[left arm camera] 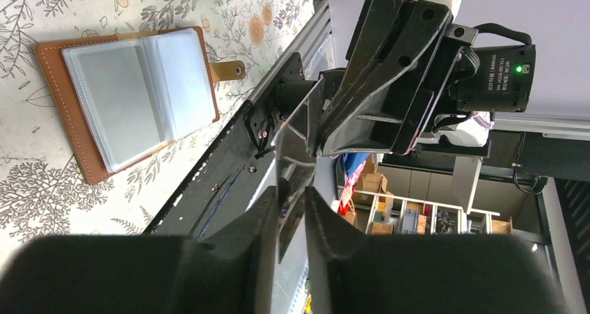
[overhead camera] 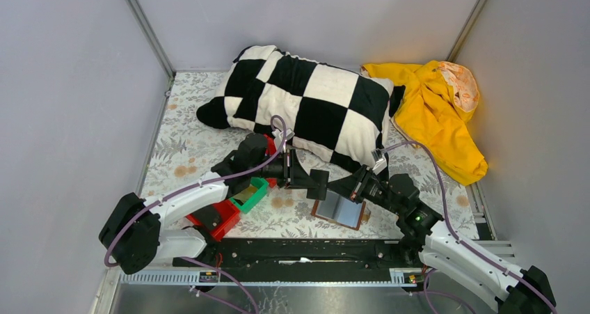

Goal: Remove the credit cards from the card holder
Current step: Place the credit card in the storage box.

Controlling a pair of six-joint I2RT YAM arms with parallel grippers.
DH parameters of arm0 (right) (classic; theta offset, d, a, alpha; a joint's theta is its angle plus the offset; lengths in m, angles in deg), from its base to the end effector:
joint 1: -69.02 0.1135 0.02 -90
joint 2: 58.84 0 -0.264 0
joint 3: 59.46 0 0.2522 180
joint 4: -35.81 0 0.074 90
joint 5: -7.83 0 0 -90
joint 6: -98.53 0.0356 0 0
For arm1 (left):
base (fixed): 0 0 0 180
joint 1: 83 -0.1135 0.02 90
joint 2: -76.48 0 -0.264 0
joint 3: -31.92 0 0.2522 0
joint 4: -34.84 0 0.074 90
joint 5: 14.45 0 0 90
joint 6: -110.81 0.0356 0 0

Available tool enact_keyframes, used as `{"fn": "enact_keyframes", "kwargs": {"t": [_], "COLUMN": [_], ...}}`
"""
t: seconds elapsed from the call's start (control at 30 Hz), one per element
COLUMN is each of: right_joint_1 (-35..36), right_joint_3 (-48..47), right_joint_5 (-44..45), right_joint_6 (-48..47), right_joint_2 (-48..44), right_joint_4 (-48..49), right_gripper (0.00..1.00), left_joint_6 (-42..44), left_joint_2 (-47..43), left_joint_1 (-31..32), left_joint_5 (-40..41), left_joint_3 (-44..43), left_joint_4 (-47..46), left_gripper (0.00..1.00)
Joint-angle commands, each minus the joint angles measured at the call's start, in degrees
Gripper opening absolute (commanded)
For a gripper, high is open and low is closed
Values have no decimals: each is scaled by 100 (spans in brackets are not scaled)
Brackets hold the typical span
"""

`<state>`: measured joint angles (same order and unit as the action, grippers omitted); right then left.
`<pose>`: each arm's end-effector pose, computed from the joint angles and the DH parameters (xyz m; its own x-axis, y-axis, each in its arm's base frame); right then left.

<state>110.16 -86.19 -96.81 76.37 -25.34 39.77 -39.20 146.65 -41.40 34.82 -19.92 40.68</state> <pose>0.1135 0.1111 0.2242 -0.7795 0.5089 -0.3653 -0.2776 0.2421 0.9297 0.1805 -0.1913 0.2412 -0.9744 -0.0126 -0.2246 0.2088 0.3211 -0.9237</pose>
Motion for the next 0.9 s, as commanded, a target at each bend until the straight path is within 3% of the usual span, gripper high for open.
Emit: {"fn": "enact_keyframes", "kwargs": {"t": [0.0,0.07,0.17,0.27,0.37,0.43,0.57,0.77,0.87], "right_joint_1": [-16,-19,-16,-14,-19,-14,-19,-18,-16], "right_joint_3": [14,9,-44,-261,-557,-772,-1073,-1187,-1185], "right_joint_5": [-131,-148,-197,-260,-92,187,651,728,722], "right_joint_6": [56,58,14,-158,-418,-585,-897,-1018,-1026], "right_joint_2": [16,32,104,223,232,179,92,173,245], "right_joint_4": [359,357,280,-3,-574,-1155,-2060,-2288,-2286], "right_gripper": [0,0,0,46,69,78,82,82,82], "left_joint_6": [-81,-92,97,389,504,441,-29,-1114,-1064], "left_joint_2": [-30,-15,-19,-134,-335,-450,-608,-170,-176], "left_joint_1": [-27,-28,-23,-26,-28,-21,-24,-24,-29], "left_joint_5": [39,133,548,1143,2144,2985,4757,6716,6754], "left_joint_3": [-30,-80,-298,-646,-1138,-1561,-2499,-3853,-3696], "left_joint_4": [-442,-337,405,1483,2970,4148,6298,9117,9162], "left_gripper": [18,3,0,0,0,0,0,0,0]}}
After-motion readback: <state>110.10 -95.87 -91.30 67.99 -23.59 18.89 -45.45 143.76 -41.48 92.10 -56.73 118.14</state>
